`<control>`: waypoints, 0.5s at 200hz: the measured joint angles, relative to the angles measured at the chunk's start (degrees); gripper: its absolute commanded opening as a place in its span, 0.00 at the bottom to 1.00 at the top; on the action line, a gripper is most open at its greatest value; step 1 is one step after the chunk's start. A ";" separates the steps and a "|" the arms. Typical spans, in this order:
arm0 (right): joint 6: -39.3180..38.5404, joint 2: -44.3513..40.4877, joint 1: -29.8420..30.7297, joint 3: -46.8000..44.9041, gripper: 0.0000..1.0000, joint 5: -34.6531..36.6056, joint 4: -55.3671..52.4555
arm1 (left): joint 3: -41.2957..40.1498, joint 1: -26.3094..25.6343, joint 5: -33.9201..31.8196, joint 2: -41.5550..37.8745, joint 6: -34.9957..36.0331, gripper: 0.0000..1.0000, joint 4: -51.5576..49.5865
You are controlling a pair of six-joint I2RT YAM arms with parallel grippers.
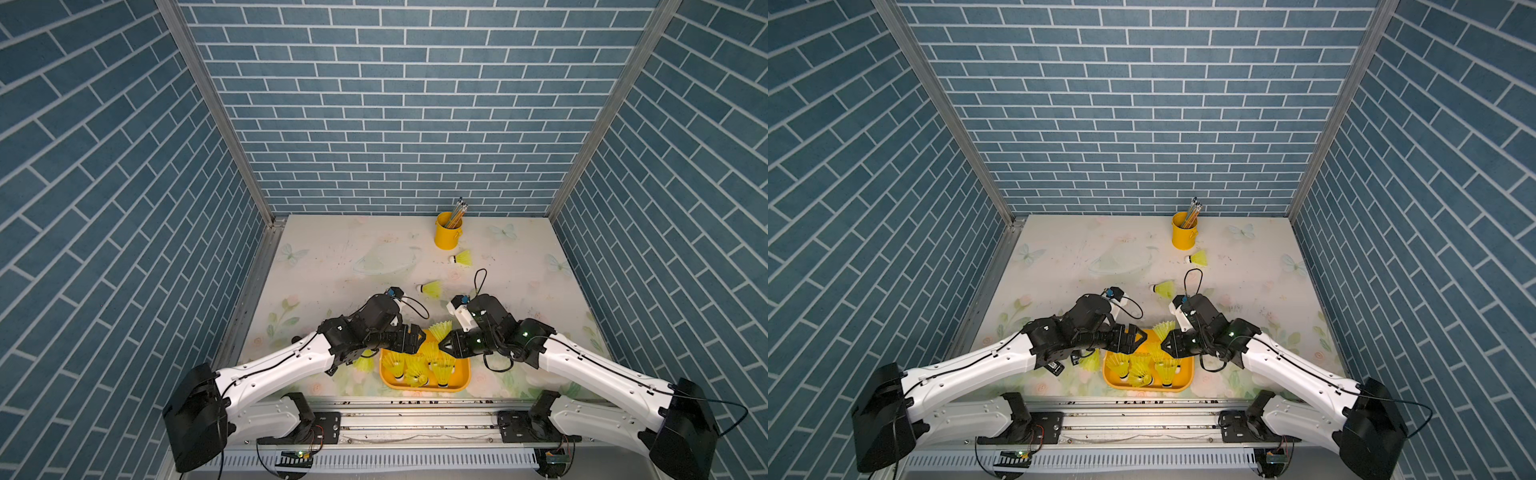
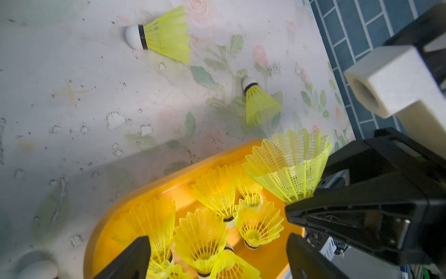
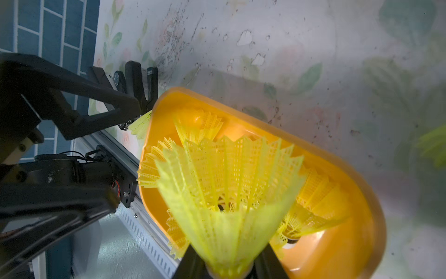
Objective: Put the shuttlecocks into the storage box
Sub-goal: Place the shuttlecock in the storage box.
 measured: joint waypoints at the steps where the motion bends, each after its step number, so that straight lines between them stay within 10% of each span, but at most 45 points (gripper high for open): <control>1: 0.09 -0.04 0.04 -0.04 0.15 0.02 0.00 | -0.09 -0.09 0.00 -0.09 -0.07 0.94 -0.04; 100: 5.73 0.33 5.14 -1.62 0.16 3.63 0.61 | -0.92 -3.69 -0.35 -1.75 -1.44 0.94 -1.40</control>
